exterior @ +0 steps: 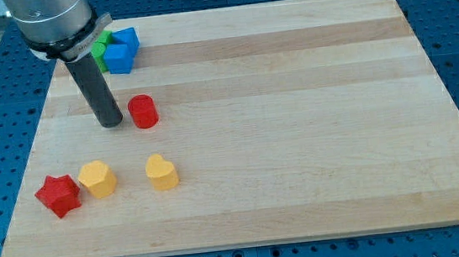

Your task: Move the green star below and blue triangle towards the center of the board

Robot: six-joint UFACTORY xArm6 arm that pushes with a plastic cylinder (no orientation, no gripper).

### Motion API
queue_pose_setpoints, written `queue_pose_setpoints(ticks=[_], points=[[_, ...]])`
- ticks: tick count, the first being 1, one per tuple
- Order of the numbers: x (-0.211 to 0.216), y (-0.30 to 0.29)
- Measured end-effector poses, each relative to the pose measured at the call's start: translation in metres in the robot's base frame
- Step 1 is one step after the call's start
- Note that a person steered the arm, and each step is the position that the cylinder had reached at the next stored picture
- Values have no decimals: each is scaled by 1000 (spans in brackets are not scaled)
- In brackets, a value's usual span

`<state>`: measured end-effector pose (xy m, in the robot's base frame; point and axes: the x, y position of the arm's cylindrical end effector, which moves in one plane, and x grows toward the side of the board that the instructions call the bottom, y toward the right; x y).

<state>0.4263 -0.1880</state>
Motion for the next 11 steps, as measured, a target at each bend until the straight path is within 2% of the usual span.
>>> queue_pose_setpoints(ticks=[1,2,4,5,6,7,8,9,10,11], points=[[-8,-11],[-11,-58],[-179,-76],[-220,-69],[-197,-17],[-145,32],[-135,85],[-166,109],[-202,55],[-189,-22]])
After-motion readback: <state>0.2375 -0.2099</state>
